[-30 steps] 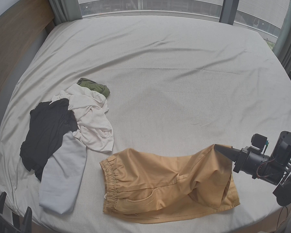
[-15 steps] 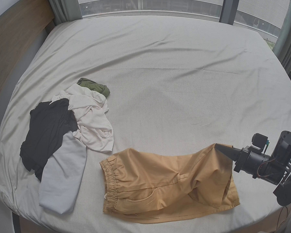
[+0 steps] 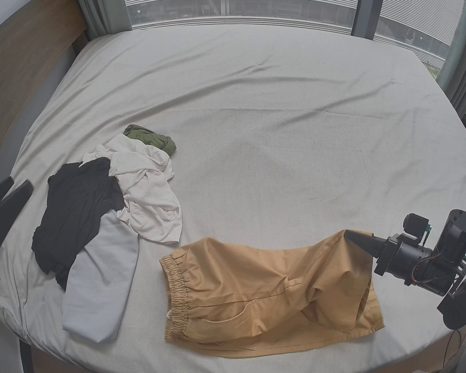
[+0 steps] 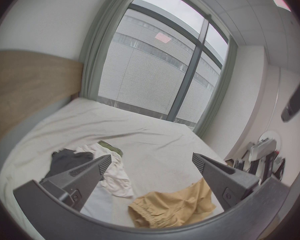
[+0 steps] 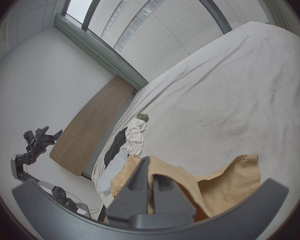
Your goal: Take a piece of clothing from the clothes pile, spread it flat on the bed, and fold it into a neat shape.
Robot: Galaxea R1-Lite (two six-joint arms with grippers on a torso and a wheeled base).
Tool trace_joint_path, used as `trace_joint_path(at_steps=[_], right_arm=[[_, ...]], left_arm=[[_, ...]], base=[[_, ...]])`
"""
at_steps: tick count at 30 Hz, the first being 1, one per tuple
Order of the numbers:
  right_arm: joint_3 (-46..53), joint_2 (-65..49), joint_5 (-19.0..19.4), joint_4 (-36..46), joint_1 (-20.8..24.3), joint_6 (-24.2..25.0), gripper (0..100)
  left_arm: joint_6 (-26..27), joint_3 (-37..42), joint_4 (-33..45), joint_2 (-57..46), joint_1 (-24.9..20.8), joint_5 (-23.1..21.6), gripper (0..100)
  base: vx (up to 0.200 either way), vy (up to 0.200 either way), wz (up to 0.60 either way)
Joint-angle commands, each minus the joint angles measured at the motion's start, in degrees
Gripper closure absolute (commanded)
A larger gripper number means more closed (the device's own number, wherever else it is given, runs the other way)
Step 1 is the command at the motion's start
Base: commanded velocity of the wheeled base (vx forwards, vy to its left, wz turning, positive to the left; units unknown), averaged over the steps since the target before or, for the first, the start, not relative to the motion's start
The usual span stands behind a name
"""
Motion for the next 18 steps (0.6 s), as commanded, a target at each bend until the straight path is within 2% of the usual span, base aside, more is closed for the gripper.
trace_joint_path(at_steps=[1,5,9,18], right_arm=[[0.03,0.69,0.08,-0.02,-0.16,0.0,100],[0.12,1.13,0.08,-0.02,-0.16,0.09,100],[0.29,1.83,0.08,-0.02,-0.6,0.18,100],[0.29,3.5,0.95,-0.1,-1.83,0.44,100]], left_arm=[[-0.8,-1.06,-1.89,9.68,-2.54,-1.62,0],[-0.89,-1.86,-2.07,10.82,-2.54,-4.08,0],[-1.06,-0.71,-1.89,13.55,-2.01,-9.53,0],[-0.62,2.98,-2.24,17.94,-2.27,-10.14,0]], base=[[0.0,0.0,0.0],[0.0,0.0,0.0],[0.0,0.0,0.0],[0.0,0.0,0.0]])
